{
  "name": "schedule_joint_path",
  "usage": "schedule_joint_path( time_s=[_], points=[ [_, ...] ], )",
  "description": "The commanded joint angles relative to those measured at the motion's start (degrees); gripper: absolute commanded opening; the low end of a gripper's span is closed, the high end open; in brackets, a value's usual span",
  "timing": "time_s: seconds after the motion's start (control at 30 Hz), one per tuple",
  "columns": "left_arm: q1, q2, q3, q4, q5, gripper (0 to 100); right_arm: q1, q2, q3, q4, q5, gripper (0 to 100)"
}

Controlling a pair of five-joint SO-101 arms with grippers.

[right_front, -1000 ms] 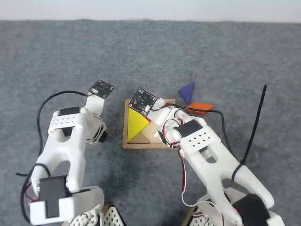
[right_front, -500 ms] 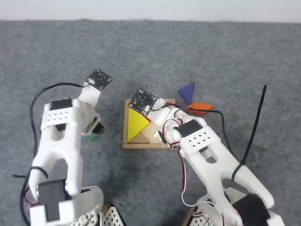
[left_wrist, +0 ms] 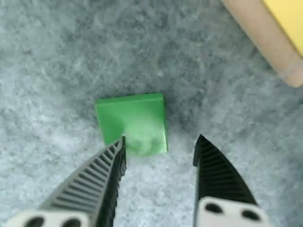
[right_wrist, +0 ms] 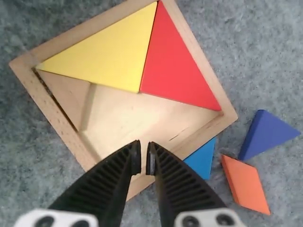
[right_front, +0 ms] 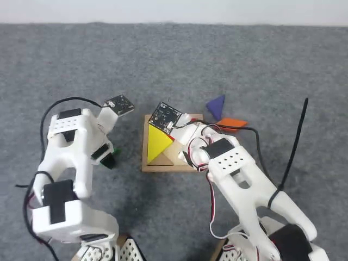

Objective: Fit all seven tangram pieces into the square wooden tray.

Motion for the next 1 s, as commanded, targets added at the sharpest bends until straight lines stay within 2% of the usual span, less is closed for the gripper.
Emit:
schedule_joint_path(
  time_s=[0.0,0.1,0.3,0.43,0.7,0.83,0.97],
  points=[
    [-0.7,0.0,-1.9,-4.0,0.5,23,0.3,-3.1,-0.4,-1.7,-0.3,4.1],
    [-0.6,0.0,-3.3,-4.9,3.9,23,0.3,-3.1,-0.4,-1.7,-0.3,4.1],
    [-0.4,3.1,-5.1,-4.5,4.2,23,0.4,-3.1,-0.4,-1.7,-0.3,4.1],
    [-0.1,6.0,-8.5,0.3,4.7,23,0.4,-3.1,-0.4,-1.7,-0.3,4.1],
    [0.5,8.8,-10.8,2.9,5.0,23,0.4,-3.2,-0.4,-1.7,-0.3,4.1],
    [0.3,8.8,-10.6,3.1,5.5,16,0.4,-3.3,-0.4,-1.7,-0.2,4.1],
    [0.4,8.8,-10.5,2.7,10.6,12,1.3,-3.6,-0.4,-1.7,-0.2,4.1]
  ],
)
